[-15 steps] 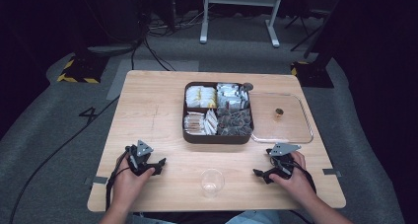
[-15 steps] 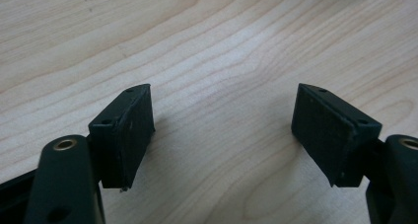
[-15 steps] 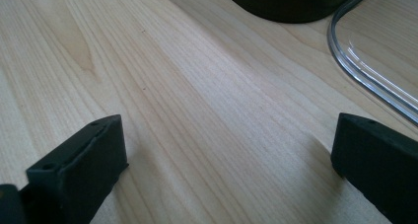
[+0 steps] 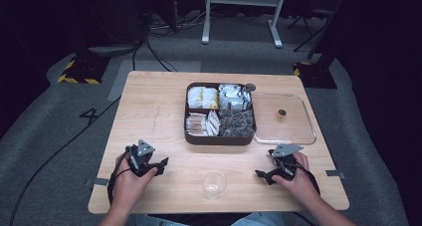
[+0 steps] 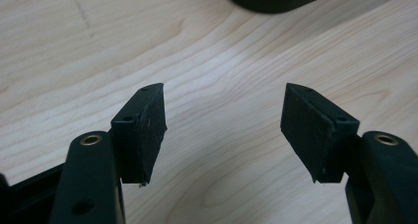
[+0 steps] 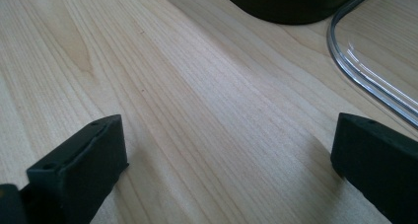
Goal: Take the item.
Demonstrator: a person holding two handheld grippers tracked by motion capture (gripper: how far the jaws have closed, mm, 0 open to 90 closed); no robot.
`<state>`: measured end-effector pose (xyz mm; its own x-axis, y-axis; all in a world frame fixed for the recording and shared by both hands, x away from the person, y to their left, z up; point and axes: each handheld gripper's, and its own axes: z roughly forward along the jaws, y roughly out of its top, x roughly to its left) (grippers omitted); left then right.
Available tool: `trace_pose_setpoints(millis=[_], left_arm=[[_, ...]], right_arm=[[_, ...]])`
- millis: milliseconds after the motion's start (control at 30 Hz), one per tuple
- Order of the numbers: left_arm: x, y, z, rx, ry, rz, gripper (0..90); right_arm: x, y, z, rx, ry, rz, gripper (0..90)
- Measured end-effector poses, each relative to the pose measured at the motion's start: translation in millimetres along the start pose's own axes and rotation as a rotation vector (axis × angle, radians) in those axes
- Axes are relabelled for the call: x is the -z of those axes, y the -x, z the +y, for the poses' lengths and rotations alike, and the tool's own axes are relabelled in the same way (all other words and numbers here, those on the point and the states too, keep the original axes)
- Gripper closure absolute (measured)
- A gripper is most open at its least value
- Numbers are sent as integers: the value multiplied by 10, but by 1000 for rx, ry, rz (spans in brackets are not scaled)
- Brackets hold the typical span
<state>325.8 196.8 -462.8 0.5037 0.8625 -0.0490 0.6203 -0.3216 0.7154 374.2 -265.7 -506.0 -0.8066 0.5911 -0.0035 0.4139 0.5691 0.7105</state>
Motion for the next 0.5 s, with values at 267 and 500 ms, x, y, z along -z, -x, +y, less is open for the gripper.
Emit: trace_pose_setpoints(millis=[267, 500], left_arm=[[25, 134, 293, -23, 21, -37, 375], [-2, 201, 631, -72, 11, -75, 375]], right_arm=[[4, 3, -4, 6, 0, 7, 5], [1, 2, -1, 1, 1, 3, 5]])
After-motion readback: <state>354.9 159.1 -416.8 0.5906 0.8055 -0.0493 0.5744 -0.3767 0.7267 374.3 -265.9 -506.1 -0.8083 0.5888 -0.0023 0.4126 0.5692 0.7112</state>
